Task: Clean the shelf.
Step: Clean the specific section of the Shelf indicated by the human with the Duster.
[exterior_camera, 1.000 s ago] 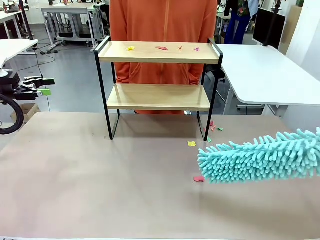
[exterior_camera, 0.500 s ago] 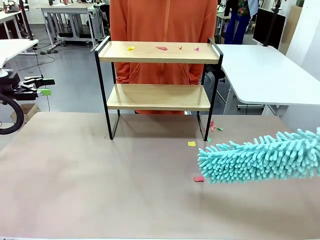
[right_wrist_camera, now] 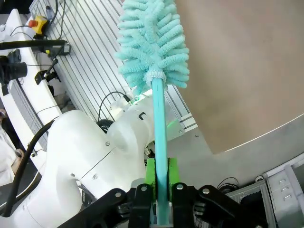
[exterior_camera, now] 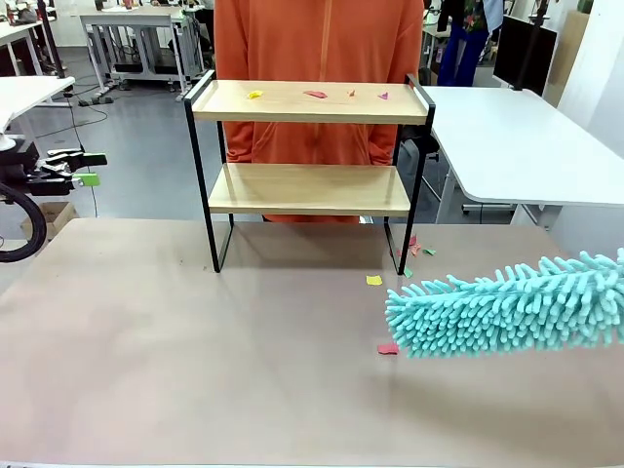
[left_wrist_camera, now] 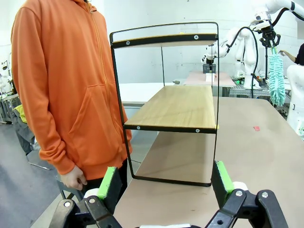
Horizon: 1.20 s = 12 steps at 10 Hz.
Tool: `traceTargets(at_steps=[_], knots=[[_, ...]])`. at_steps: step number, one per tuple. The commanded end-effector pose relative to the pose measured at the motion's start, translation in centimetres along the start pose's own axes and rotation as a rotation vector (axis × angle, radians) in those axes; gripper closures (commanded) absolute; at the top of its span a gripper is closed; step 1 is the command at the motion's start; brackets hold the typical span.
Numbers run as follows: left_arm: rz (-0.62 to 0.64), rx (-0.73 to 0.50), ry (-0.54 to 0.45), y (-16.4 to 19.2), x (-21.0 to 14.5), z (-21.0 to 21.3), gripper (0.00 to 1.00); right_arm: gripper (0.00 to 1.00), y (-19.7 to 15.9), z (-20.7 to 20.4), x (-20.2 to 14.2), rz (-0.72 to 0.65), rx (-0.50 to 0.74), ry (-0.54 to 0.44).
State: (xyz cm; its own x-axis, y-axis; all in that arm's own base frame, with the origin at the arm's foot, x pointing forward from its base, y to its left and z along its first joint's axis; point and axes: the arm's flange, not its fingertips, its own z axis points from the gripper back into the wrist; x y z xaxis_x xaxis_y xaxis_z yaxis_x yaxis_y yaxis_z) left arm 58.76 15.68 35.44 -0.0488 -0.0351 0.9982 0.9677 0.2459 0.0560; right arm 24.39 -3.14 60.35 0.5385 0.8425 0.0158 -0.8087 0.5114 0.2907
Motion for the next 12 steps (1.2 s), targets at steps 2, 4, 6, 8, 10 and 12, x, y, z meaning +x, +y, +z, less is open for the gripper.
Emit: traceTargets(at_steps=[2, 4, 6, 8, 10, 12], knots=[[-0.011, 0.009, -0.001, -0.19, 0.32, -0.06, 0.00, 0.87, 0.05, -0.05, -0.09, 0.001, 0.008, -0.022], [-0.011, 0.009, -0.001, -0.19, 0.32, -0.06, 0.00, 0.87, 0.05, -0.05, -0.09, 0.001, 0.008, -0.022], [-0.011, 0.009, -0.001, -0.19, 0.32, -0.06, 0.00, 0.87, 0.05, -0.05, -0.09, 0.001, 0.008, -0.022], [-0.011, 0.009, -0.001, -0.19, 0.32, -0.06, 0.00, 0.87, 0.05, -0.05, -0.09, 0.001, 0.008, -0.022], [-0.011, 0.009, -0.001, -0.19, 0.32, -0.06, 0.00, 0.87, 0.05, -0.05, -0.09, 0.001, 0.008, -0.022], [-0.011, 0.009, -0.001, -0.19, 0.32, -0.06, 0.00, 0.87, 0.05, -0.05, -0.09, 0.001, 0.008, -0.022]])
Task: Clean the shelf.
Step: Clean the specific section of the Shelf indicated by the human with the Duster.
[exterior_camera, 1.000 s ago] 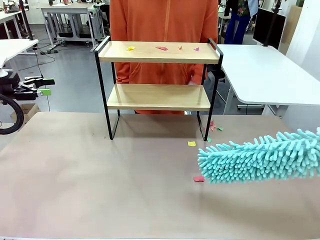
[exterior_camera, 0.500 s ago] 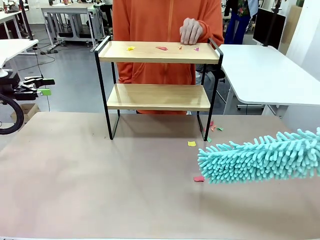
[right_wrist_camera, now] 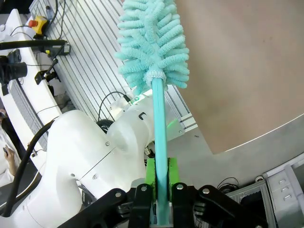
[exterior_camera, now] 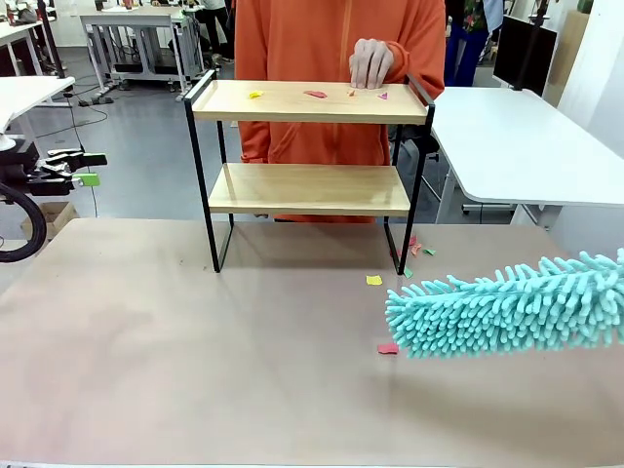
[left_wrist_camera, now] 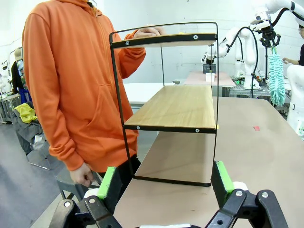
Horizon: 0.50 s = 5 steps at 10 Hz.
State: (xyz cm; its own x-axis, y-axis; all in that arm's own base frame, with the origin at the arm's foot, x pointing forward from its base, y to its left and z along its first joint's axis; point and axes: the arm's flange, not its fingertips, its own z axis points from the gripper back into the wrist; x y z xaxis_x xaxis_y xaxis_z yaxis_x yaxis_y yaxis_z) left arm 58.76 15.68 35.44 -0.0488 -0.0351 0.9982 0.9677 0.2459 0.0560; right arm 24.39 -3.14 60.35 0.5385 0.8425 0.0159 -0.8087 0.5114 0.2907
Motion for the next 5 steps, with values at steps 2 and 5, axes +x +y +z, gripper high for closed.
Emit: traceTargets(at_steps=[2, 5], knots=[[-0.011, 0.009, -0.001, -0.19, 0.32, -0.06, 0.00, 0.87, 0.05, -0.05, -0.09, 0.001, 0.008, -0.022], [-0.011, 0.009, -0.001, -0.19, 0.32, -0.06, 0.00, 0.87, 0.05, -0.05, -0.09, 0.001, 0.008, -0.022]])
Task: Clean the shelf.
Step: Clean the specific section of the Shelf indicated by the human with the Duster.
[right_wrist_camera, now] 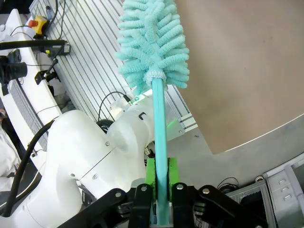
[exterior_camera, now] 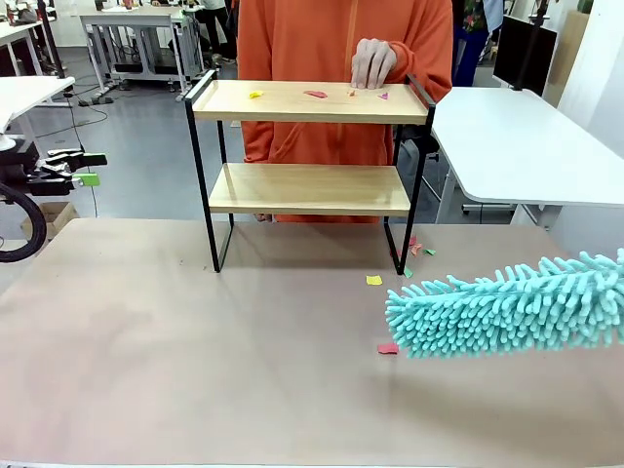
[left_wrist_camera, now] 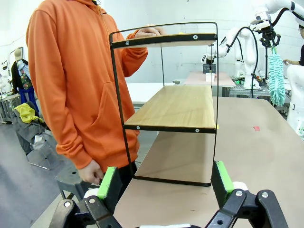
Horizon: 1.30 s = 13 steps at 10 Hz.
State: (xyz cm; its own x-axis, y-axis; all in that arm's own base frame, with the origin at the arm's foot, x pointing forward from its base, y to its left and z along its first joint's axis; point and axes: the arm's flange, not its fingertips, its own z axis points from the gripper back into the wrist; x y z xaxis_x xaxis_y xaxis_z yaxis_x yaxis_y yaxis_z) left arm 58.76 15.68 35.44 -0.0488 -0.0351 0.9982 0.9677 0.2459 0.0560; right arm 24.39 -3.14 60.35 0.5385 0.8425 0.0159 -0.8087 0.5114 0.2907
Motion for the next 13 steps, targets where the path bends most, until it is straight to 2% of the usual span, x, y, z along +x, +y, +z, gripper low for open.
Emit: traceTargets(at_steps=[1, 3, 5, 7, 9, 11, 12, 13], knots=[[-0.011, 0.009, -0.001, -0.2, 0.3, -0.1, 0.00, 0.87, 0.1, -0.1, -0.1, 0.001, 0.008, -0.022], [-0.011, 0.009, -0.001, -0.2, 0.3, -0.1, 0.00, 0.87, 0.0, 0.0, 0.0, 0.000, 0.000, 0.000], [-0.011, 0.009, -0.001, -0.2, 0.3, -0.1, 0.00, 0.87, 2.9, 2.5, 4.8, 0.019, 0.025, -0.050], [-0.011, 0.009, -0.001, -0.2, 0.3, -0.1, 0.00, 0.87, 6.2, 4.8, 10.8, -0.083, 0.008, -0.115], [-0.011, 0.009, -0.001, -0.2, 0.3, -0.1, 0.00, 0.87, 10.5, 6.4, 16.9, -0.172, -0.016, -0.230], [-0.011, 0.009, -0.001, -0.2, 0.3, -0.1, 0.00, 0.87, 14.9, 7.4, 22.4, -0.208, -0.012, -0.389], [-0.011, 0.009, -0.001, -0.2, 0.3, -0.1, 0.00, 0.87, 16.7, 8.0, 25.3, -0.276, 0.051, -0.526], [-0.011, 0.009, -0.001, -0.2, 0.3, -0.1, 0.00, 0.87, 16.5, 7.8, 27.5, -0.309, 0.097, -0.552]])
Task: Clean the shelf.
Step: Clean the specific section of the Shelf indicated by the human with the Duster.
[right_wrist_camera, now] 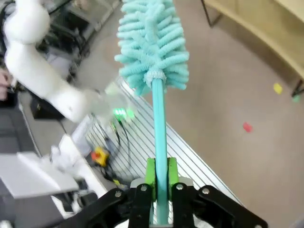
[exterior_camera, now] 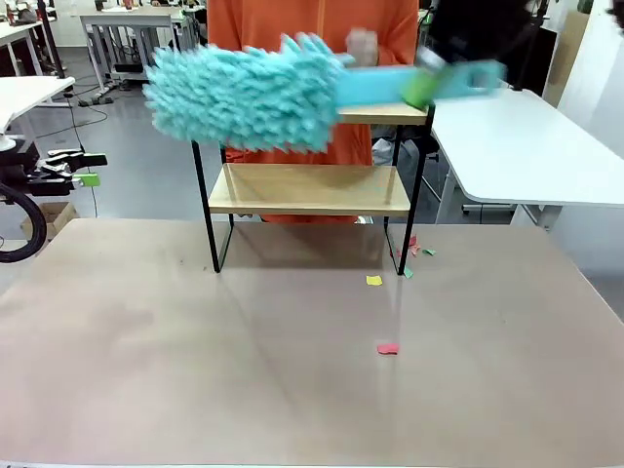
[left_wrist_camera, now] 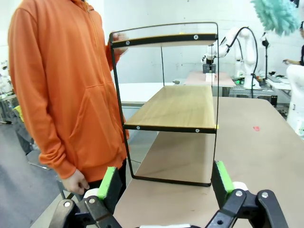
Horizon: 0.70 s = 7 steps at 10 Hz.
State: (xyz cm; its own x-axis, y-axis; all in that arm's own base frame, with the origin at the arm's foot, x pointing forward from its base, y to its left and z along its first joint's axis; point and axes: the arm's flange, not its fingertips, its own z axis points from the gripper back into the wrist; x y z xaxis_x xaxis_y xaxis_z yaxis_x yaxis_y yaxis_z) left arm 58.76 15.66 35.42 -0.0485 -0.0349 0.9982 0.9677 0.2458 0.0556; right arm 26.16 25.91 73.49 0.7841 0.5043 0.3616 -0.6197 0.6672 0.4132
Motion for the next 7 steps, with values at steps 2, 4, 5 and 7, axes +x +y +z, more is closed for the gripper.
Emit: traceTargets(at_steps=[2, 4, 5, 7], knots=[[-0.012, 0.009, -0.001, -0.2, 0.3, 0.0, 0.00, 0.87, -1.3, -1.9, 3.3, -0.141, 0.035, -0.130], [-0.012, 0.009, -0.001, -0.2, 0.3, 0.0, 0.00, 0.87, 0.2, -1.0, 1.7, -0.039, 0.015, -0.046], [-0.012, 0.009, -0.001, -0.2, 0.3, 0.0, 0.00, 0.87, 0.2, -1.0, 1.7, -0.039, 0.015, -0.046], [-0.012, 0.009, -0.001, -0.2, 0.3, 0.0, 0.00, 0.87, 0.2, -1.0, 1.7, -0.039, 0.015, -0.046]])
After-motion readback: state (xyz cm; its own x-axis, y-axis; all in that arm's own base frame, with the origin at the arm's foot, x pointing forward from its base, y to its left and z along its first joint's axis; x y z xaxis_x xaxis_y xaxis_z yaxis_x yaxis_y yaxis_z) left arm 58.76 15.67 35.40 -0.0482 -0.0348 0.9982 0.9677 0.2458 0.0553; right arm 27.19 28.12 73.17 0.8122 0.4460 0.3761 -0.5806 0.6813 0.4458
